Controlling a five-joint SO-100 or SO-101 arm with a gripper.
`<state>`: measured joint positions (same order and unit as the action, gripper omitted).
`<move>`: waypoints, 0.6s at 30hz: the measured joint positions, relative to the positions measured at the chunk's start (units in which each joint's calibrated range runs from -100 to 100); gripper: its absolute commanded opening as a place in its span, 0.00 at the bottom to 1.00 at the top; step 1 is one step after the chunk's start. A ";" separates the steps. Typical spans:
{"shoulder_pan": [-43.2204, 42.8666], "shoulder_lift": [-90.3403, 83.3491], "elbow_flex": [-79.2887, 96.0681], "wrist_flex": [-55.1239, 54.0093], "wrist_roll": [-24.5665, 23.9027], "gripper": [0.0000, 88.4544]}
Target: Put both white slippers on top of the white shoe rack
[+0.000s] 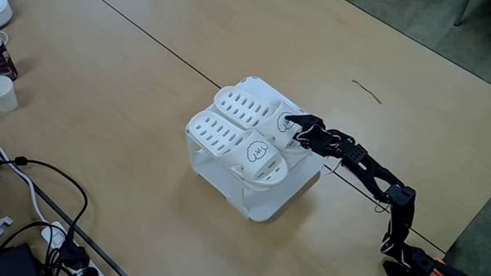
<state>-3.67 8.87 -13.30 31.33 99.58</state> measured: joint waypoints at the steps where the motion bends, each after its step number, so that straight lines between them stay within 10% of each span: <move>1: 0.07 -0.82 1.08 0.00 0.00 0.20; 18: 3.22 -12.78 12.94 0.43 0.00 0.20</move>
<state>-0.45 -3.92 -0.36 31.76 99.58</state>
